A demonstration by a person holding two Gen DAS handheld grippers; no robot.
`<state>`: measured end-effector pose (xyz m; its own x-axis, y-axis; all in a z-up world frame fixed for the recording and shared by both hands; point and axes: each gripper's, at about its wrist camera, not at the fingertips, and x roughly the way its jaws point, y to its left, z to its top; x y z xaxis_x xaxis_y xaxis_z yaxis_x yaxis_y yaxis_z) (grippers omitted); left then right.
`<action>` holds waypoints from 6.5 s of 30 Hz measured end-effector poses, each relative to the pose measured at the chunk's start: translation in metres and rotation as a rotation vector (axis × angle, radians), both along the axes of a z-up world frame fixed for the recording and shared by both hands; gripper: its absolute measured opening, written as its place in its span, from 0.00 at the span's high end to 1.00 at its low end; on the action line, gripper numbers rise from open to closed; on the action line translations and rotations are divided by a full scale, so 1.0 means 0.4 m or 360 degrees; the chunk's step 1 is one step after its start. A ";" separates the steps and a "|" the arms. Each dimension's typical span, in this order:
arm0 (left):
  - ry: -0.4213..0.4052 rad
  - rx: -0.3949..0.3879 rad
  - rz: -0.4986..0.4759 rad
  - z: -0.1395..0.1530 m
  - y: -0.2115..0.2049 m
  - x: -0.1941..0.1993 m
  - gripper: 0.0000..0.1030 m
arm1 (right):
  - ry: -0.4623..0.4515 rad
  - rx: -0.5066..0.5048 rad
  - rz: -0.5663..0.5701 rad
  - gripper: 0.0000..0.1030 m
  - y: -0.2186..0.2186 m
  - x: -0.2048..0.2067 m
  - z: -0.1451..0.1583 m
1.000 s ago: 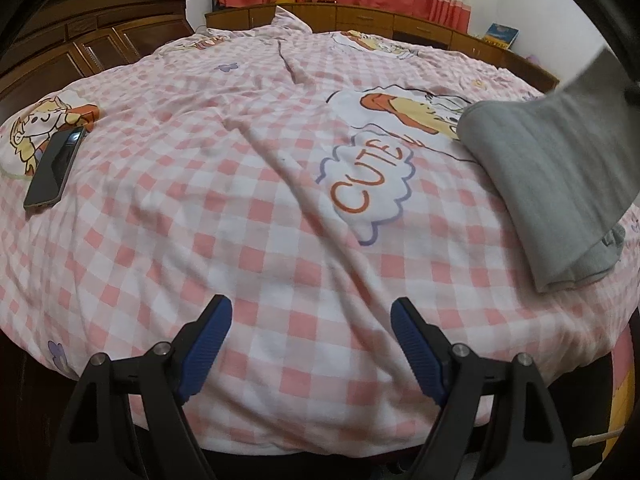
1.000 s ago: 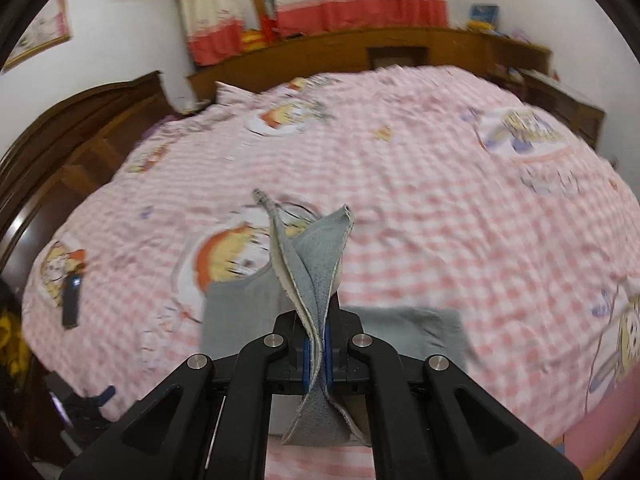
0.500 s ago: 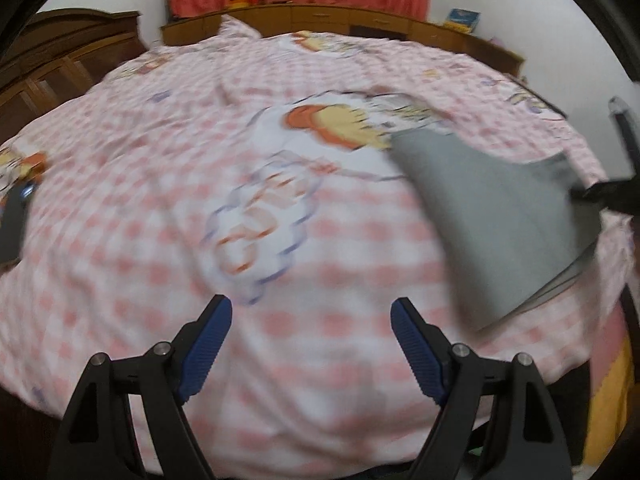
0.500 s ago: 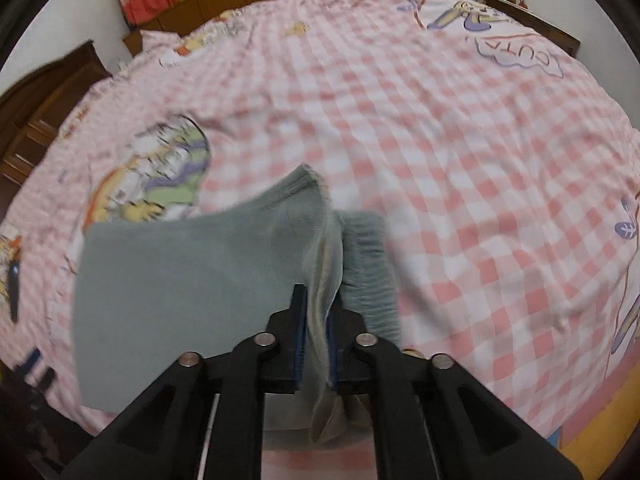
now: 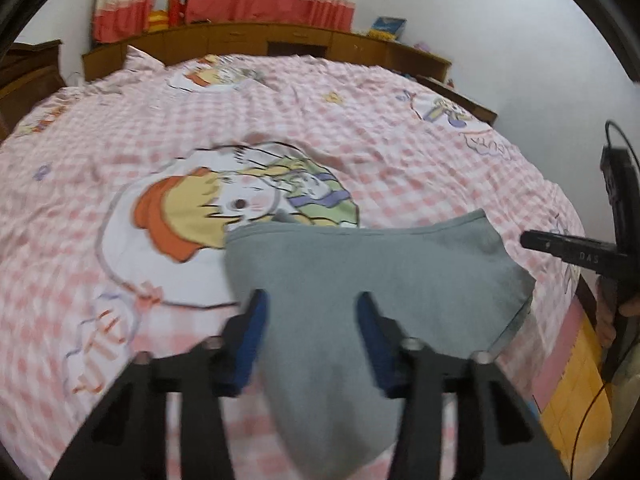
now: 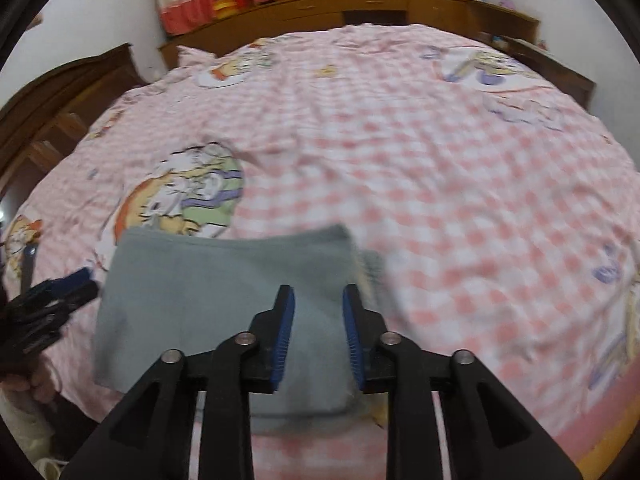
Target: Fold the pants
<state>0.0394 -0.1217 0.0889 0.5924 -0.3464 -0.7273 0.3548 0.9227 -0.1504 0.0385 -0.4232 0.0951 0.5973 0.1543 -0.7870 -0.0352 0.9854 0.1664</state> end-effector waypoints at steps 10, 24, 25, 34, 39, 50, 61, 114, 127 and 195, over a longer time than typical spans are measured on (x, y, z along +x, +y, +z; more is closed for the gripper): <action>0.0165 0.0135 0.0084 -0.149 -0.034 0.185 0.70 | 0.0095 -0.0198 0.0049 0.79 0.016 0.146 -0.188; 0.0161 0.0104 -0.0012 -0.100 -0.001 0.068 0.57 | 0.0043 -0.0159 0.0067 0.79 0.010 -0.003 -0.087; 0.0170 0.0094 -0.0024 -0.101 0.006 0.041 0.52 | 0.0056 -0.0173 0.0073 0.79 0.011 -0.022 -0.092; 0.0324 0.0037 0.0029 -0.181 0.059 -0.118 0.43 | 0.0138 -0.0014 -0.0026 0.77 -0.036 -0.162 -0.187; 0.0344 -0.0034 0.0074 -0.184 0.081 -0.144 0.43 | 0.0153 0.0080 -0.0124 0.73 -0.052 -0.195 -0.234; 0.0395 -0.0209 0.0128 -0.164 0.082 -0.114 0.43 | 0.0046 0.0212 -0.0284 0.68 -0.051 -0.252 -0.265; 0.0310 -0.0334 0.0164 -0.151 0.043 -0.086 0.54 | -0.0007 0.0230 -0.0282 0.60 0.002 -0.269 -0.213; -0.0026 0.0253 -0.0385 0.099 -0.157 -0.133 0.85 | -0.0126 0.0590 -0.0107 0.60 0.090 -0.307 -0.110; 0.0239 0.0220 -0.0495 -0.060 -0.327 -0.107 0.59 | -0.0103 0.0652 -0.0193 0.60 0.033 -0.322 -0.144; 0.0269 0.0006 -0.0024 -0.133 -0.028 -0.170 0.29 | -0.0260 -0.0134 -0.0470 0.71 0.172 -0.321 -0.107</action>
<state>-0.0286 -0.1328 0.0359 0.4559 -0.3514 -0.8177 0.3388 0.9181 -0.2057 -0.0897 -0.3544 0.0524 0.7256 -0.1053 -0.6800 0.2338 0.9671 0.0998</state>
